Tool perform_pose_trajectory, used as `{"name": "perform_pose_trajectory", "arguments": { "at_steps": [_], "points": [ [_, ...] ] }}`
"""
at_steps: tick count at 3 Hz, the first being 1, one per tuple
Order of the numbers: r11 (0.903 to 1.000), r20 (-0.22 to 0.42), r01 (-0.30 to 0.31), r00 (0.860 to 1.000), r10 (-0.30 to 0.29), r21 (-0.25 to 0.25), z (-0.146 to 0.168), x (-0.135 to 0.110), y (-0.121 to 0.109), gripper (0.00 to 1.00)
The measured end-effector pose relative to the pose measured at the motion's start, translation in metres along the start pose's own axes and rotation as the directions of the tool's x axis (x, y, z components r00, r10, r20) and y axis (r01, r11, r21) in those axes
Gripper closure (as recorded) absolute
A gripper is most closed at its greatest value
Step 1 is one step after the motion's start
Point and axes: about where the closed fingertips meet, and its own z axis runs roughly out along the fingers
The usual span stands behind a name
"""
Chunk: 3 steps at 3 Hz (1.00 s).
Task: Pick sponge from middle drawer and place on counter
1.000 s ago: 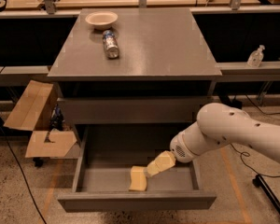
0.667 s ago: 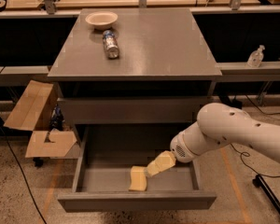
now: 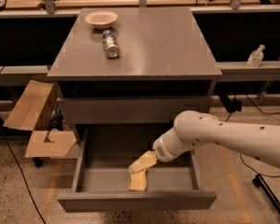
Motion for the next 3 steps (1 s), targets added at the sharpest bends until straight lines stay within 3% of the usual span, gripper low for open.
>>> {"name": "perform_pose_trajectory", "arguments": {
  "at_steps": [1, 2, 3],
  "points": [
    [0.9972, 0.021, -0.037, 0.999, 0.035, 0.065, 0.061, -0.012, -0.014, 0.00],
    [0.9874, 0.029, -0.065, 0.998, 0.061, 0.144, 0.098, -0.017, -0.031, 0.00],
    [0.9725, 0.027, -0.144, 0.990, 0.141, 0.183, 0.119, -0.016, -0.055, 0.00]
  ]
}}
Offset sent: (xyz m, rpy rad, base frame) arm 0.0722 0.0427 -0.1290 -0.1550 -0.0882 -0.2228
